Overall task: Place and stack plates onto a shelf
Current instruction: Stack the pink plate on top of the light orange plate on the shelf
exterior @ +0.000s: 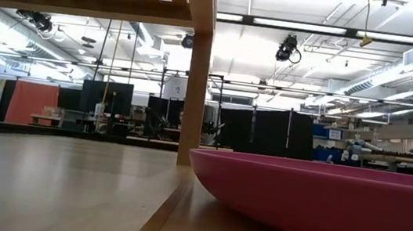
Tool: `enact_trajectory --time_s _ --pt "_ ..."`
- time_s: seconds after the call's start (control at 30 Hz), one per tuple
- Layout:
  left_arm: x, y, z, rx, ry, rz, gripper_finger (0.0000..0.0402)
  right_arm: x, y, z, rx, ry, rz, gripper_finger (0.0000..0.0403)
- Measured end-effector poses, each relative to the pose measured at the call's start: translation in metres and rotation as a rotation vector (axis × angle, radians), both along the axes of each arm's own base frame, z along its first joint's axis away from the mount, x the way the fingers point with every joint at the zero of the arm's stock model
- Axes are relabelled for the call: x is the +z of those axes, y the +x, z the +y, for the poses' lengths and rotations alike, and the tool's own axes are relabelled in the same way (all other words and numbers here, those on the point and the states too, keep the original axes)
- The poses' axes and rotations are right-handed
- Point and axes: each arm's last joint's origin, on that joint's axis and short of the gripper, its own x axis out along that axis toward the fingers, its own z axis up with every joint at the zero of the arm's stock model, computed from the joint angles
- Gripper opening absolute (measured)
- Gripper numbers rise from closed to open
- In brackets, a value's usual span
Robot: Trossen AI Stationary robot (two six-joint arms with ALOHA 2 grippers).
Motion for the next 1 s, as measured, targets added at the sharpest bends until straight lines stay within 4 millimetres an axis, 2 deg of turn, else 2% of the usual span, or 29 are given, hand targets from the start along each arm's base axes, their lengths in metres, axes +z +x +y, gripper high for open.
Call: enact_trajectory --time_s 0.13,0.43,0.73,1.0 --pt "0.000 0.000 0.000 0.000 0.000 0.001 0.0162 -0.011 0.001 0.001 0.000 0.000 0.000 0.0185" --pt "0.000 0.000 0.000 0.000 0.000 0.001 0.0162 -0.053 0.000 0.000 -0.050 0.010 0.072 0.0185" --pt "0.000 0.000 0.000 0.000 0.000 0.000 0.0162 -0.101 -0.010 -0.004 -0.161 0.044 0.183 0.0185" --pt "0.000 0.000 0.000 0.000 0.000 0.000 0.0162 -0.132 -0.021 -0.013 -0.336 -0.057 0.216 0.0185"
